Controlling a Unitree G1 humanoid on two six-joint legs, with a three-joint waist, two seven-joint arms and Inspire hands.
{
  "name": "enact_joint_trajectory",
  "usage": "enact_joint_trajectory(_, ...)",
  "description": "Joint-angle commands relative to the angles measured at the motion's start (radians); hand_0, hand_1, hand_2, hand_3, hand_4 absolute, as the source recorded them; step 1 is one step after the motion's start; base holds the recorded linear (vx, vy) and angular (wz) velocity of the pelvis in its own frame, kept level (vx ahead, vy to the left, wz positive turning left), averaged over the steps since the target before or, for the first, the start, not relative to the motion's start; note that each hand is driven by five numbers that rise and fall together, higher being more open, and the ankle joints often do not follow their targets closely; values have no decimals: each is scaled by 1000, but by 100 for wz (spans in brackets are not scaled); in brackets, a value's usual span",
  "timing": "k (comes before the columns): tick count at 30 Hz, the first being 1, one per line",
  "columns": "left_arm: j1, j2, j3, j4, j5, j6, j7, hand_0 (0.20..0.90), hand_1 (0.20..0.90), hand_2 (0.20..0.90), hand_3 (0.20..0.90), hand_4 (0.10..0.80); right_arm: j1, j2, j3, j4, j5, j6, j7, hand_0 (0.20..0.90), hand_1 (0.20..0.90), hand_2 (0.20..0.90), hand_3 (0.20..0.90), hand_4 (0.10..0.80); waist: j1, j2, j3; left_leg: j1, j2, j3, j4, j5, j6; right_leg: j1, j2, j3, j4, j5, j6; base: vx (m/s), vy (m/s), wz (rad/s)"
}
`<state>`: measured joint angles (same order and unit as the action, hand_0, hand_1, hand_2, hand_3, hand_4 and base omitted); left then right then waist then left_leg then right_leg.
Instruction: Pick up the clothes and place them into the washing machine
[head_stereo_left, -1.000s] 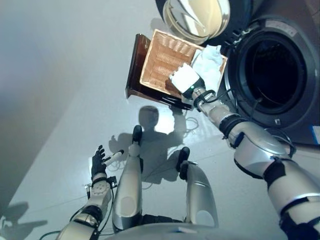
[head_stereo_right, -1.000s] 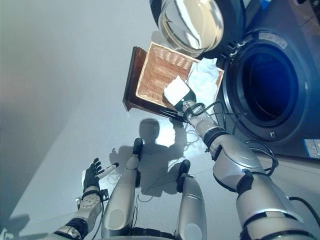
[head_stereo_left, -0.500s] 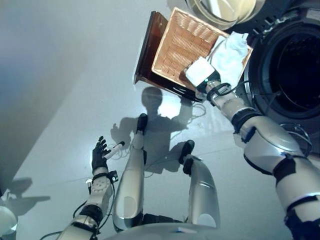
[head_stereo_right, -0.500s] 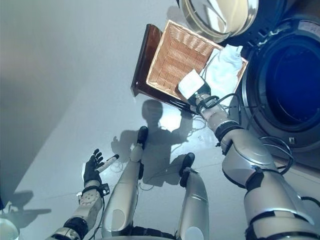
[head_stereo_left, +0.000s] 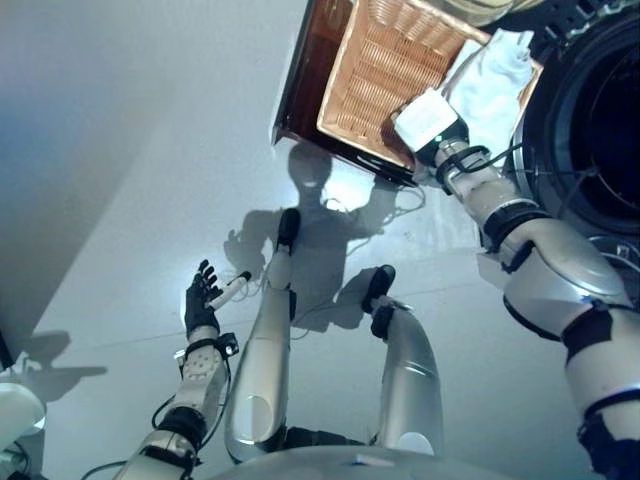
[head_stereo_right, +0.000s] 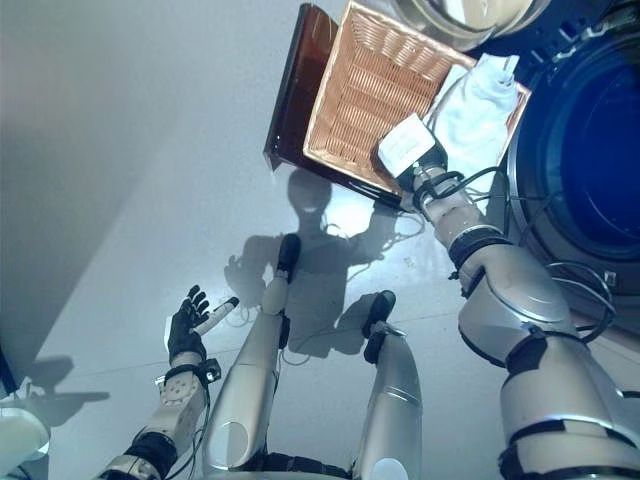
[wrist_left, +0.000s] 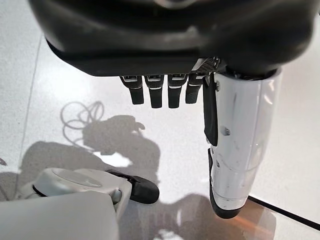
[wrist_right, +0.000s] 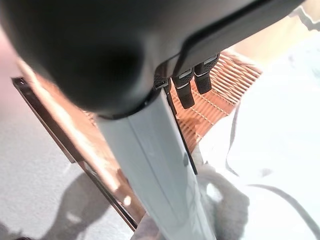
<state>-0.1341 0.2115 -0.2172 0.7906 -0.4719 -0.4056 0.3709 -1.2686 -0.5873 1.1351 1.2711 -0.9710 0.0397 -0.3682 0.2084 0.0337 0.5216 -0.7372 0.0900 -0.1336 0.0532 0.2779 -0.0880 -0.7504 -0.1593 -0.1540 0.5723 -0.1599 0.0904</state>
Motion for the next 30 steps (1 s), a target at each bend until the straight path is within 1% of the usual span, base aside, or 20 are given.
enact_joint_trajectory(1,45,32,-18,-50,-18,-55,23,900,900,900,900,800,-102,-148,-12,12,30,38,-17,900,900,900,900,800,17,30,-2,-31,-5,20,30,-37,-43,14,-17,58,-138,91,16,8,-2,7)
enact_joint_trajectory(8,50,31,-18,-56,-15,-55,25,900,900,900,900,800,-91,-179,-13,17,27,44,-14,900,900,900,900,800,9,25,-2,-27,-9,22,34,-43,-43,16,-21,61,-132,84,17,3,-1,1)
enact_joint_trajectory(12,50,33,-15,-47,-15,-54,25,900,900,900,900,800,-93,-204,-8,22,24,48,-15,900,900,900,900,800,4,19,-2,-24,-7,24,42,-48,-45,19,-18,65,-131,83,15,0,0,0)
enact_joint_trajectory(18,59,36,-15,-56,-11,-52,23,900,900,900,900,800,-115,-224,0,17,32,52,-16,900,900,900,900,800,2,21,-2,-29,-3,26,40,-44,-46,10,-12,69,-137,90,15,0,0,0)
enact_joint_trajectory(19,65,37,-15,-56,-10,-53,24,900,900,900,900,800,-113,-224,1,13,31,51,-15,540,540,540,540,543,0,20,-2,-22,-4,28,39,-47,-46,15,-14,70,-137,86,16,0,0,0)
enact_joint_trajectory(20,62,36,-14,-57,-11,-53,23,900,900,900,900,800,-120,-225,5,10,30,50,-15,444,444,444,444,475,0,21,-2,-29,-3,27,41,-44,-46,11,-12,70,-138,91,16,22,-7,-4)
enact_joint_trajectory(21,67,35,-17,-58,-12,-53,22,900,900,900,900,800,-118,-225,6,7,29,49,-17,200,200,200,200,300,-2,20,-2,-22,-5,29,40,-48,-45,16,-14,71,-136,86,17,-4,0,-4)
enact_joint_trajectory(30,60,34,-18,-47,-16,-54,25,900,900,900,900,800,-146,-216,21,3,5,60,-33,200,200,200,200,300,-3,20,-2,-29,-4,27,42,-46,-45,12,-12,72,-141,91,16,0,0,0)
